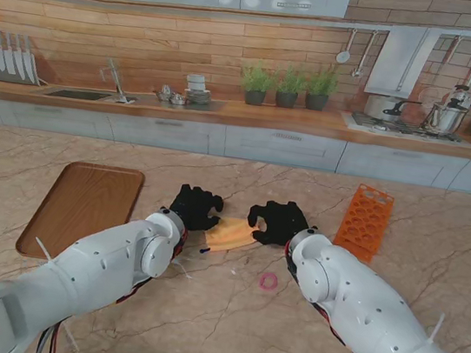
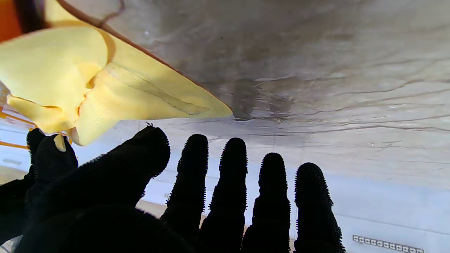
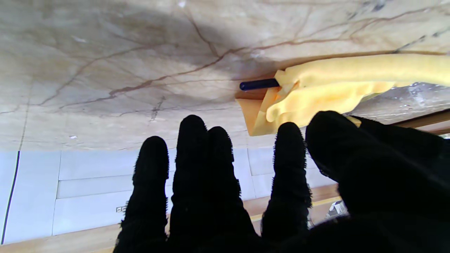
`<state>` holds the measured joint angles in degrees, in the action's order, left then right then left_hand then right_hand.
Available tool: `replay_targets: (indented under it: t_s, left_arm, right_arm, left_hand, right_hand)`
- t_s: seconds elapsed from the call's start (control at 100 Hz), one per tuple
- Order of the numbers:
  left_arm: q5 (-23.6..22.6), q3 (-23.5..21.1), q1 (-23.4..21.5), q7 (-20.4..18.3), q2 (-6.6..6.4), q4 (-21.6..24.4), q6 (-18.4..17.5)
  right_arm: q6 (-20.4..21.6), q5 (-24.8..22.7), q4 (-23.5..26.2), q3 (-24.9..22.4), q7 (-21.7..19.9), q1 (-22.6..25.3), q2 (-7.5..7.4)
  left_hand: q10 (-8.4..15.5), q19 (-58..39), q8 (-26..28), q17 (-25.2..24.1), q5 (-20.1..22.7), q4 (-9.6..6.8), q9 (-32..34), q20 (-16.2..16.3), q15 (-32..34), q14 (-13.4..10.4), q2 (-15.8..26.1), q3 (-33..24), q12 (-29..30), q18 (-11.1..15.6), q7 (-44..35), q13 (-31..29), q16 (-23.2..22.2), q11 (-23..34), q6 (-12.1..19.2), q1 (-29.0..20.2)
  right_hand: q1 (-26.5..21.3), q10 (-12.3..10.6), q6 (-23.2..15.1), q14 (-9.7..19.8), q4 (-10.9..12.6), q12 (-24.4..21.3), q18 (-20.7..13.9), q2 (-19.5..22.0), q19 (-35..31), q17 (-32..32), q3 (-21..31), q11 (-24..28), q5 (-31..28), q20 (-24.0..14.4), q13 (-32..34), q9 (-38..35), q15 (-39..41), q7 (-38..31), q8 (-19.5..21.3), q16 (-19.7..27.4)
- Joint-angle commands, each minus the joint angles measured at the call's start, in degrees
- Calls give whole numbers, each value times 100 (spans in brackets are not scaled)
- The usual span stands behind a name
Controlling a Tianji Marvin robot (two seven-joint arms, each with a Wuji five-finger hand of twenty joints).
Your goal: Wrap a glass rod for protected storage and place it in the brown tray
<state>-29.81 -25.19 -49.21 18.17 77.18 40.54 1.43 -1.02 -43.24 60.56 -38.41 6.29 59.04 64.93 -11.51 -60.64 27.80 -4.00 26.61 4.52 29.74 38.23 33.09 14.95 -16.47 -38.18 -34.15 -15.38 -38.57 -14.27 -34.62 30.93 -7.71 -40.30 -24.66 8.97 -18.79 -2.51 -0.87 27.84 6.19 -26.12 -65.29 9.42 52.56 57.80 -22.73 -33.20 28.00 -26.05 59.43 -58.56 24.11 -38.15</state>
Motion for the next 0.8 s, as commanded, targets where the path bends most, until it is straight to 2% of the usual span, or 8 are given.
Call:
replay_targets:
  t_s: [0.0,0.24,0.3,0.35,0.37,0.5,0.61,0.79]
  left_arm:
    - [-9,34,33,-140,62,72,131]
    - [-235,560,224,-372,111,-169,167]
    - [-272,666,256,-382,135,-241,135]
    - [-325,756,280,-407,137,-265,119]
    - [-345,792,291,-419,137,-275,108]
    - [-437,977,330,-558,117,-263,25]
    - [-553,1153,364,-604,105,-285,-57]
    - [-640,1188,338,-407,116,-350,-146]
  right_arm:
    - [23,21,-2,37,-19,-22,20]
    - [47,28,0,24,-14,-13,19]
    - [45,20,19,5,-23,4,13]
    - [43,11,37,-13,-28,20,7]
    - [43,7,42,-20,-29,25,5]
    - [42,-2,75,-58,-38,58,-4]
    - [46,-6,111,-89,-57,91,-13]
    - [36,-100,271,-238,-111,224,-64]
  left_hand:
    - [-123,124,-91,-132,196,-181,-156,-66,-68,129,-60,-41,66,1,235,154,-8,-116,-153,151]
    - [-125,231,-11,-144,777,-127,-195,-89,-111,146,-746,-433,84,-36,25,177,-5,-170,-274,160]
    - [-112,291,53,-139,958,136,-139,-108,-125,155,-1134,-652,75,-65,-207,131,5,-146,-253,34]
    - [-88,295,111,-140,1064,229,-102,-104,-125,155,-1387,-739,68,-69,-413,110,5,-123,-209,-101]
    - [-84,296,67,-140,1053,324,-81,-101,-135,152,-1494,-844,67,-69,-544,93,10,-112,-197,-109]
    - [-20,299,120,-139,1105,550,54,-95,-152,125,-2077,-987,48,-69,-1475,7,18,-38,-81,-492]
    - [41,306,547,-106,1132,534,251,-100,-117,94,-2115,-1260,-1,-105,-2441,-127,5,89,102,-668]
    - [108,258,949,-14,690,407,293,-69,38,88,-1911,-1586,-182,-61,-2917,-200,-66,365,16,-518]
  right_hand:
    - [-104,76,-146,-3,-209,-31,-13,-116,-64,-55,114,-17,-92,-8,-97,90,10,-140,-81,4]
    - [-90,80,-140,-3,-216,-35,-9,-134,-60,-62,122,-15,-111,-9,-94,89,13,-180,-125,7]
    - [-75,82,-120,-5,-213,-35,-6,-141,-62,-59,127,-12,-120,-11,-89,81,15,-187,-137,7]
    - [-68,82,-115,-6,-212,-36,-6,-141,-62,-59,131,-13,-124,-11,-89,81,15,-191,-143,7]
    - [-62,82,-108,-6,-213,-36,-6,-143,-62,-59,129,-12,-126,-11,-89,81,15,-194,-144,7]
    - [-35,83,-75,-6,-207,-37,-6,-150,-62,-59,133,-14,-143,-13,-89,82,15,-204,-154,8]
    - [0,83,-32,-23,-198,-39,-2,-172,-62,-57,144,-14,-169,-14,-94,82,13,-228,-153,10]
    - [95,83,203,-24,-171,-40,6,-178,-64,-49,173,-13,-219,-17,-90,82,6,-251,-153,13]
